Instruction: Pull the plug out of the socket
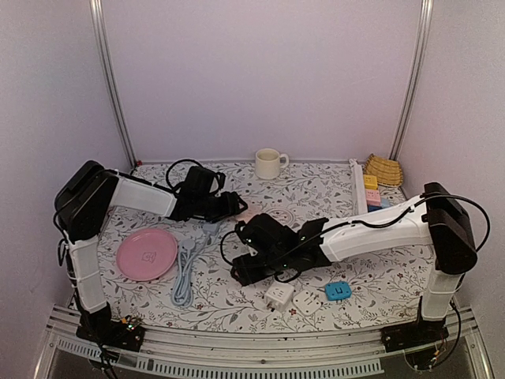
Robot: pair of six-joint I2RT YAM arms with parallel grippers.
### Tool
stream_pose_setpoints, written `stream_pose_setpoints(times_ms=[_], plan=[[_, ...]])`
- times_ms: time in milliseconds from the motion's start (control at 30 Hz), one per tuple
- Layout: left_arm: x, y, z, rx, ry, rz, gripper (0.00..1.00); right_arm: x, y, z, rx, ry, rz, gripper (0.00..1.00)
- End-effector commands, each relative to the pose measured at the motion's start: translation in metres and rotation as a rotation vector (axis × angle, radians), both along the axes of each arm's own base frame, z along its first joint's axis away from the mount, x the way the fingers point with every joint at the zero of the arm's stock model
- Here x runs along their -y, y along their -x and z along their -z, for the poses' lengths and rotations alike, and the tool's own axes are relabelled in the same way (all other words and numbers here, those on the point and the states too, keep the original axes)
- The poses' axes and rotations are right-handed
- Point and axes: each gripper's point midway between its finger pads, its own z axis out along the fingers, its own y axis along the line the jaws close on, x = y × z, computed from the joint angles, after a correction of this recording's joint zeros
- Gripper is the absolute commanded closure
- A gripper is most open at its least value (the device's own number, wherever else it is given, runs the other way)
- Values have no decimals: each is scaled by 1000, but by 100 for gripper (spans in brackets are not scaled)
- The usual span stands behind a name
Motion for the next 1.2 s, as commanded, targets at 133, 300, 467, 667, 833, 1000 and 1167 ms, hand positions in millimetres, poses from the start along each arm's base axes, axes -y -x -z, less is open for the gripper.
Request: stream_pose_setpoints(times_ms=[133,300,467,667,833,1000,1167], plan=[[-21,12,-45,88,-30,-12,12,-12,17,27,-17,56,-30,58],[-39,29,-75,144,-23,-40,3,-15,32,41,-28,84,-53,58],[-56,57,-92,187,-20,-65,3,-8,42,53,-29,131,-55,45],[-77,89,-97,205,-30,-95,3,1,48,52,-27,153,-50,26],[-93,111,-91,195,-31,-114,3,3,46,33,-5,133,-41,16],[-100,124,-95,212,-29,-122,3,5,40,5,42,95,-27,8],[-99,134,-99,240,-38,-107,3,18,22,-20,81,68,14,6]])
